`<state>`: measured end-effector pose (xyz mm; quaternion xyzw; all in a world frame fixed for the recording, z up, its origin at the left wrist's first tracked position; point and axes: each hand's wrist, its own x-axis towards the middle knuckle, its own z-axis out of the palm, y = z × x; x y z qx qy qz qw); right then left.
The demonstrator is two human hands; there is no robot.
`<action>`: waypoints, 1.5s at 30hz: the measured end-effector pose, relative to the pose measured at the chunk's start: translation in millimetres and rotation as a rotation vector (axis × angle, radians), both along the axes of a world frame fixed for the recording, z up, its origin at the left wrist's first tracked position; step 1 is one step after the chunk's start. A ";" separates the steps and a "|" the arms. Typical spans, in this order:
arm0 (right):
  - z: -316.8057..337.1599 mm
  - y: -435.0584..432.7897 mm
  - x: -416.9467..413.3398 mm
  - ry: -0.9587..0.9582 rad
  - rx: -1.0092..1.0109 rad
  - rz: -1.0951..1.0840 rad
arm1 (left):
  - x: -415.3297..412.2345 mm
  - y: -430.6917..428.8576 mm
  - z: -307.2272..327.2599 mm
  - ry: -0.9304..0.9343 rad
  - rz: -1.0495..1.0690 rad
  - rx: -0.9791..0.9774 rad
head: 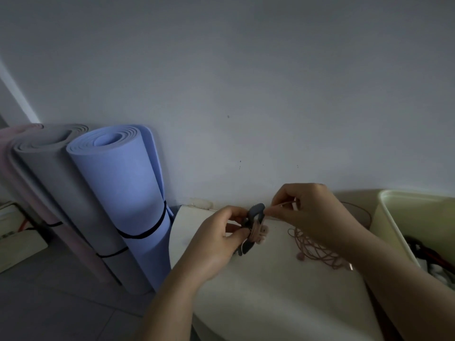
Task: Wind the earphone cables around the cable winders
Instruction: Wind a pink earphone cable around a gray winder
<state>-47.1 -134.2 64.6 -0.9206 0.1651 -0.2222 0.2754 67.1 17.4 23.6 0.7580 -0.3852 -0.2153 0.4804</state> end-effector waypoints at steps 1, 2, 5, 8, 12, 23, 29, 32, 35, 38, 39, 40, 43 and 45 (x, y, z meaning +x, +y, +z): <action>0.8 -1.8 -1.7 -0.015 0.017 -0.009 | -0.1 -0.5 -0.7 -0.016 -0.023 0.021; 1.6 -3.4 -2.5 -0.028 0.037 -0.017 | -0.3 -0.4 -1.1 -0.023 -0.043 0.035; 2.4 -7.0 -3.4 -0.041 0.119 -0.034 | -0.3 -0.3 -1.1 0.006 -0.082 0.047; 0.4 -9.1 -2.5 -0.031 0.226 -0.036 | -0.2 0.5 -0.1 0.041 -0.118 0.053; -5.2 -11.8 -0.6 -0.024 0.374 -0.027 | 0.0 2.4 2.7 0.091 -0.162 0.048; -15.3 -14.5 5.8 -0.052 0.508 -0.019 | 5.7 8.9 5.5 0.219 -0.237 0.013; -41.2 2.4 21.3 0.010 0.968 0.068 | -0.6 4.4 8.5 0.646 -0.204 -0.314; -47.5 12.4 29.6 -0.045 1.085 0.057 | -4.7 -1.8 10.1 0.846 -0.112 -0.444; -48.9 18.7 31.9 -0.029 0.863 0.007 | -8.4 -5.9 11.3 0.977 -0.018 -0.537; -45.2 23.1 28.8 0.081 0.494 0.006 | -5.4 -8.2 8.3 1.041 0.082 -0.601; -43.1 25.2 27.3 0.101 0.405 0.028 | -3.9 -8.7 7.0 1.045 0.112 -0.606; -40.3 27.1 25.6 0.112 0.341 0.048 | -2.9 -9.2 5.7 1.038 0.143 -0.599; -33.2 28.4 19.4 0.146 0.212 0.064 | -2.8 -10.9 3.8 0.969 0.182 -0.572; -29.4 25.8 16.7 0.175 0.113 0.058 | -3.8 -12.4 3.3 0.910 0.206 -0.554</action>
